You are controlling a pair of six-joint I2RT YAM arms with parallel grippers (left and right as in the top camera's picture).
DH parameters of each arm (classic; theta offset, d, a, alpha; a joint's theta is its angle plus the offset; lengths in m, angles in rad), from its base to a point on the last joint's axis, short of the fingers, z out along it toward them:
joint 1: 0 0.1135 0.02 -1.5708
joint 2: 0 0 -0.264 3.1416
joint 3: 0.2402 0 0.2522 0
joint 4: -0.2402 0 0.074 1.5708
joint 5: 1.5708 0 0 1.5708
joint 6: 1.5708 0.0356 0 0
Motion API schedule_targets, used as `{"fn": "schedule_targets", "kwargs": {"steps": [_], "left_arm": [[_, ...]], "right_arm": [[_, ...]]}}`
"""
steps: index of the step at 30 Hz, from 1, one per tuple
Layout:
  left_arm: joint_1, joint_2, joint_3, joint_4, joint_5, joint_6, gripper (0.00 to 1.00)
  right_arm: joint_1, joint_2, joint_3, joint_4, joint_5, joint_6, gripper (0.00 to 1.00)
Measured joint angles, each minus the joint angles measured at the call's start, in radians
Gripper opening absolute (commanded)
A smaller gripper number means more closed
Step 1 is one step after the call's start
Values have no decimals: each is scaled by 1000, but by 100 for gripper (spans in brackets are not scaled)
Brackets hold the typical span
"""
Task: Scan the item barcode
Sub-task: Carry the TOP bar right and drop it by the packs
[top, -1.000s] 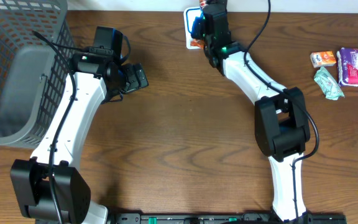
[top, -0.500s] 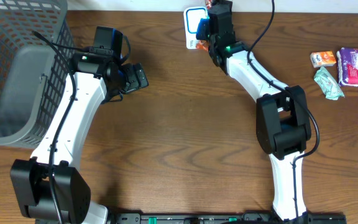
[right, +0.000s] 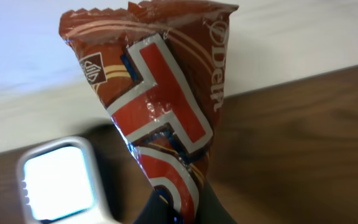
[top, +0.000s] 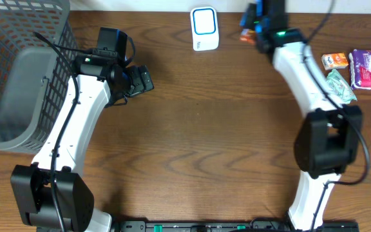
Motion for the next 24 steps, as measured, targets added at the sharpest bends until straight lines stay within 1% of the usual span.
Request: {"fn": "schedule_targets", "kwargs": {"steps": [7, 11, 14, 15, 16, 18, 19, 20, 24], "left_arm": [[0, 0, 0, 0, 0, 0, 98], [0, 0, 0, 0, 0, 0, 98], [0, 0, 0, 0, 0, 0, 98], [0, 0, 0, 0, 0, 0, 98], [0, 0, 0, 0, 0, 0, 98], [0, 0, 0, 0, 0, 0, 98], [0, 0, 0, 0, 0, 0, 98], [0, 0, 0, 0, 0, 0, 98], [0, 0, 0, 0, 0, 0, 98]], "right_arm": [[-115, -12, 5, -258, 55, -247, 1], [-177, 8, 5, -322, 92, -354, 1], [-230, 34, 5, -340, 107, -420, 2], [-248, 42, 5, -341, 113, -435, 7], [-265, 50, 5, -341, 121, -447, 20], [-299, 61, 5, -341, 129, -467, 75], [-324, 63, 5, -341, 137, -467, 94], [-330, 63, 5, -341, 137, -467, 99], [-360, 63, 5, -349, 151, -466, 99]]}}
